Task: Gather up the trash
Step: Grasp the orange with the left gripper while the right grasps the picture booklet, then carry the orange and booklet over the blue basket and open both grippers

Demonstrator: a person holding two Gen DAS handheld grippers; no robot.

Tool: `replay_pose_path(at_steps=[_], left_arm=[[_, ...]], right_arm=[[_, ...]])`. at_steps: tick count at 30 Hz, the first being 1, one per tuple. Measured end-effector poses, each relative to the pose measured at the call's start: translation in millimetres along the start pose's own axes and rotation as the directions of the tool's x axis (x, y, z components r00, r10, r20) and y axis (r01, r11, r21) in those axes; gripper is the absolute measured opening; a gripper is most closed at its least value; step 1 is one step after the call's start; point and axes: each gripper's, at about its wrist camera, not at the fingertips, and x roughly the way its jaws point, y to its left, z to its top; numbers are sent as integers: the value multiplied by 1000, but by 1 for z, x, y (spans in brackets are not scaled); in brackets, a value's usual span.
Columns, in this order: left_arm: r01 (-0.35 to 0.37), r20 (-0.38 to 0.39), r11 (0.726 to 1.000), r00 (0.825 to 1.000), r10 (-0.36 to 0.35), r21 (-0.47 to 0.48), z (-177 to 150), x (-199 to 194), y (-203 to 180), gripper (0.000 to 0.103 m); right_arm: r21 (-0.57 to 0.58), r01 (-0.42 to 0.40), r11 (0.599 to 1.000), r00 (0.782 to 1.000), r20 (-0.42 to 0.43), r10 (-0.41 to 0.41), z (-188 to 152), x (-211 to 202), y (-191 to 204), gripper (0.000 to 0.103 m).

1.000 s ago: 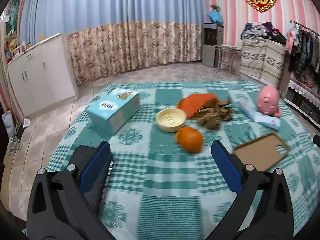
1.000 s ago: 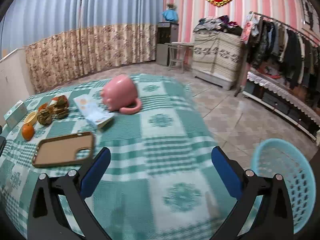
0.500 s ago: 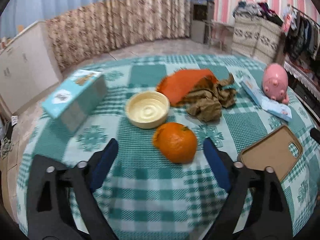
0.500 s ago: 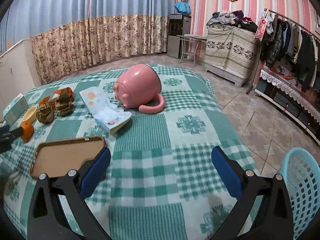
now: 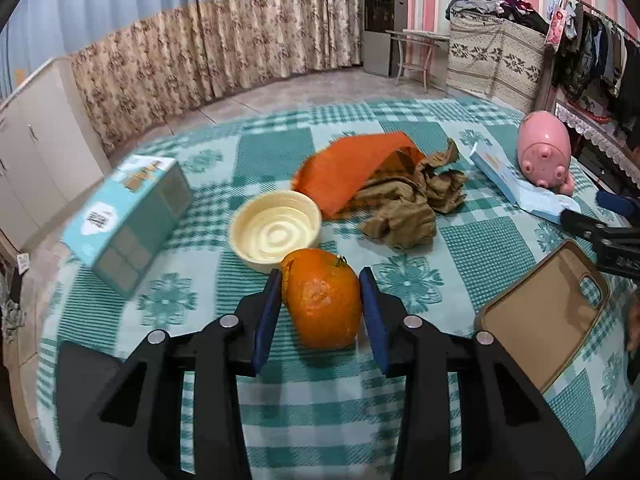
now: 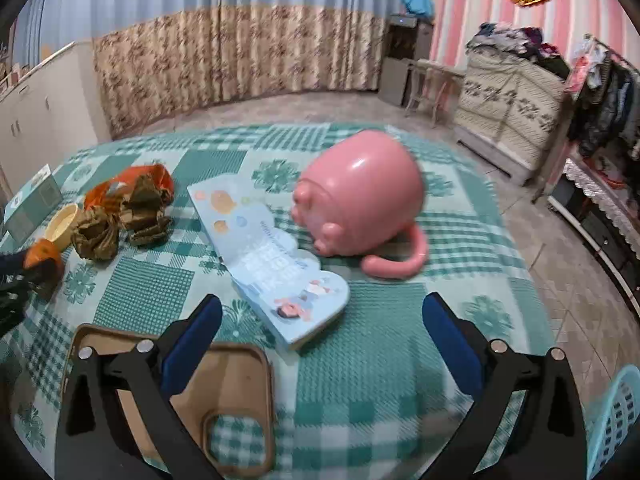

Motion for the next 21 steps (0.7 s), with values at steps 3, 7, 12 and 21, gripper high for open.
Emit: replay_pose_path(at_steps=[3,7,12,21], left_arm=[[-11,21,1000,1000,11,-23,1,-11,11,38],[-35,28,998,999,36,-51,0,-19,26,38],[-47,20,996,999,49,-73,-3,-25,36,38],[-51,59,996,997,56,-73,4,-52,28,38]], right_arm=[[-17,-29,999,999,-21,29,5,10,3,89],[-62,-53,997,997,-60,49,6,23,13,67],[-77,-62,995,998,-37,59,3,16,17,62],[-1,-88,996,996,10,88,-24,-37,-13,59]])
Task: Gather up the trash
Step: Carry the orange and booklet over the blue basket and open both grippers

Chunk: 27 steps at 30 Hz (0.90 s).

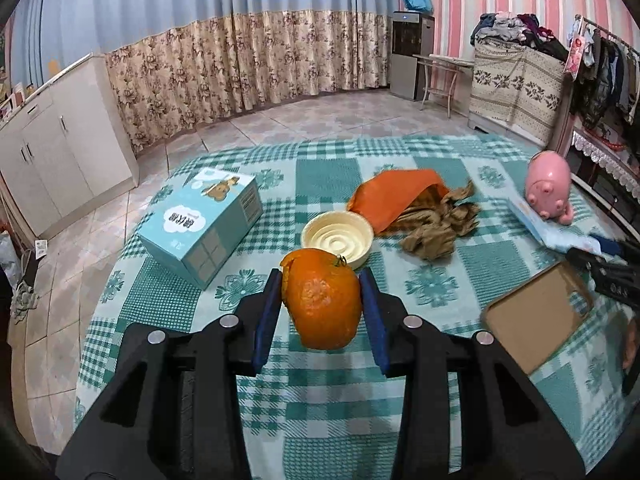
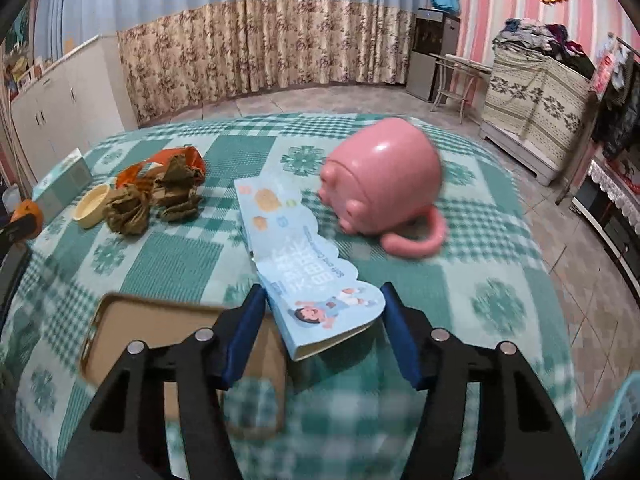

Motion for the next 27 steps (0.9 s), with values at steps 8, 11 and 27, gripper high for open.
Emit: replay_pose_path(at_steps=[8,11,27], left_arm=[[49,35,998,998,-50,47,1,-26,-40,38],[83,39,995,996,-85,56,-1,-35,-59,38],[157,61,973,984,-170,172,-5,-67,-140,38]], right_arm=[[78,54,996,998,29,-56,-44,-66,-44,57],[115,77,990,996,40,-82,-66,-89,-60,57],[234,115,966,975,159,-154,-95,-176,-120,56]])
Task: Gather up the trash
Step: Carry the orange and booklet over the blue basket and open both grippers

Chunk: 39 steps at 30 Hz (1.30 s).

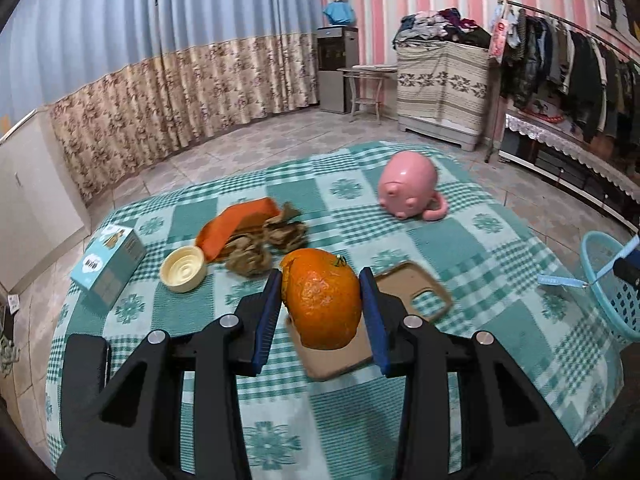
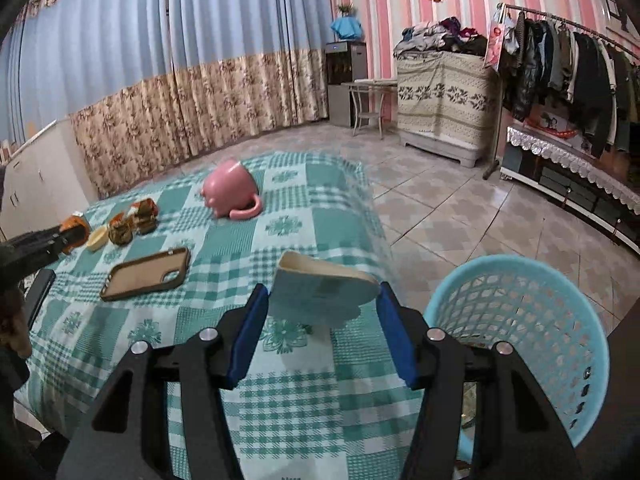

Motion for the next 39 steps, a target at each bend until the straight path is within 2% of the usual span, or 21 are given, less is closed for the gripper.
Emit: replay_pose_path(at_steps=[11,18,22,24,28,31,39], left_arm=[[53,49,996,997,-57,73,19,-11,-49,38],[151,85,978,983,-164,147,33,-11,-115,38],[252,100,953,957,-271,170,37,-12,-160,38],[318,105,932,935,-339,175,35,-13,-181,38],[390,79,894,907,-415,219,30,-9,-222,38],[417,50,871,895,-443,260,26,-3,-253,38],[449,1,825,878,-478,343,21,18,-335,38]], right_arm=[[37,50,998,995,87,-53,14,-42,-22,55],[88,153,984,981,109,-162,6,-68,-66,55],[117,229,966,965,105,-241,-3,-78,-97,55],[135,256,957,957,102,-270,-8,-82,-112,55],[180,288,941,948,85,-307,-24,-84,-138,55],[211,305,929,943,70,-325,-35,-82,-159,55],[281,333,900,935,29,-355,-59,-76,-192,55]])
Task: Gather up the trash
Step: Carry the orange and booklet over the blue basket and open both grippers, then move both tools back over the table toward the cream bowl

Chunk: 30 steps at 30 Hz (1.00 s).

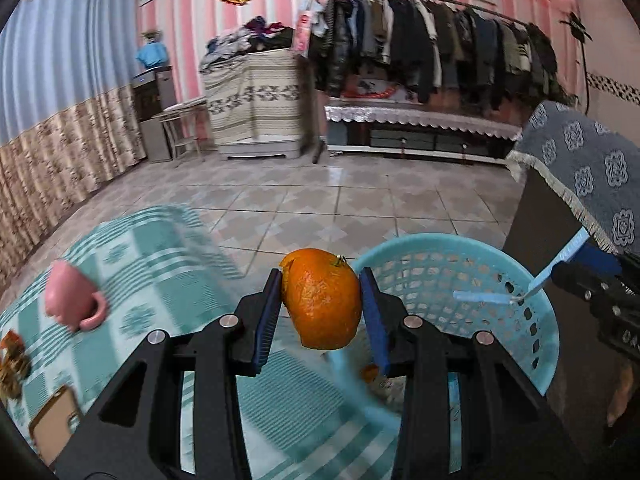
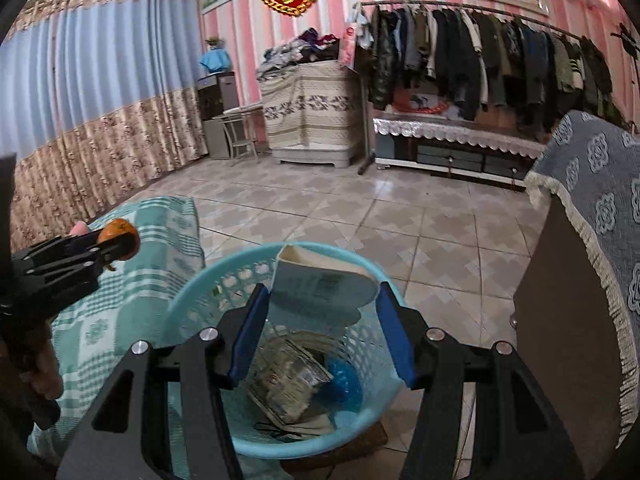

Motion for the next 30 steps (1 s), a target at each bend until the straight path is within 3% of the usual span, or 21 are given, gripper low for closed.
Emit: replay_pose_path(at_steps=[5,9,16,17,19,26,27,30], left_arm=[[46,-27,998,999,-45,39,5,27,-31,41],[-2,6,997,1000,1,78,11,31,-43,72],[-44,18,999,999,44,23,22,27,-21,90],[-55,19,998,998,55,12,23,26,-16,91],[-80,24,997,996,80,-12,24,23,-9,94],[-123,35,989,991,126,-81,19,2,23,97],[-131,37,988,990,134,-84,18,-2,28,97],[-156,42,984,986,160,-86,16,-10,38,97]], right_arm=[[10,15,1000,1000,-7,-15,-5,4,-7,55],[16,17,1000,1000,-15,-17,-7,8,-10,55],[18,21,1000,999,-33,-20,-8,14,-7,54],[18,20,1000,999,-34,-19,-8,15,-5,54],[13,15,1000,999,-45,-14,-7,19,0,39],[18,23,1000,997,-80,-21,-5,38,14,40],[23,20,1000,996,-85,-18,-5,39,16,42],[35,22,999,997,-73,-20,-6,38,21,70]])
